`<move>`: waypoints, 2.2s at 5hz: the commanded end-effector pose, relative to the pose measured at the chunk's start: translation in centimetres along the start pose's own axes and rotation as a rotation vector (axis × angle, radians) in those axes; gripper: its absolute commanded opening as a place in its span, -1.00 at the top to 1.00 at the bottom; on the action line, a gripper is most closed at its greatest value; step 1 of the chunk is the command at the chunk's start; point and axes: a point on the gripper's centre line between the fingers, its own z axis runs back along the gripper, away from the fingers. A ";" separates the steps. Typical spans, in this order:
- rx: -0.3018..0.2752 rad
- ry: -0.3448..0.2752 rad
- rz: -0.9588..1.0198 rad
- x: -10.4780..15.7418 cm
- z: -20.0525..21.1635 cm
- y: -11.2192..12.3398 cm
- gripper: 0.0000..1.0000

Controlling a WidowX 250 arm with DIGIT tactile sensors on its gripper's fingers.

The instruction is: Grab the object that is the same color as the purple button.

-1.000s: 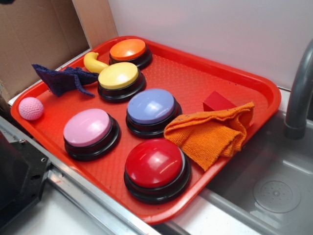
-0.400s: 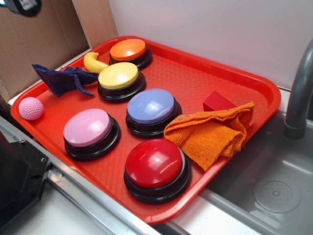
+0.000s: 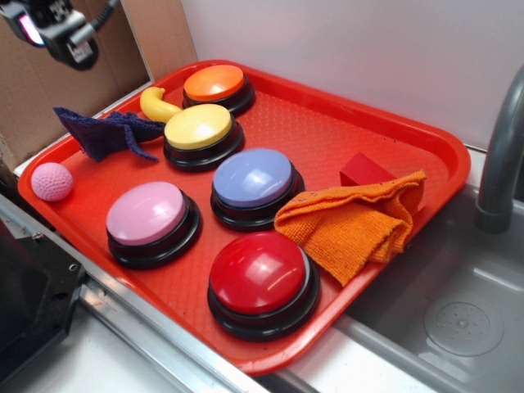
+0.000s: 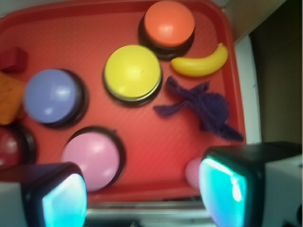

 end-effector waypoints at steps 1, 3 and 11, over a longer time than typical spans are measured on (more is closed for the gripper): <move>0.039 -0.101 -0.215 1.8 -4.2 3.6 -1.00; 0.126 -0.079 -0.355 1.8 -8.3 5.2 -1.00; 0.118 0.058 -0.202 2.2 -10.6 6.6 1.00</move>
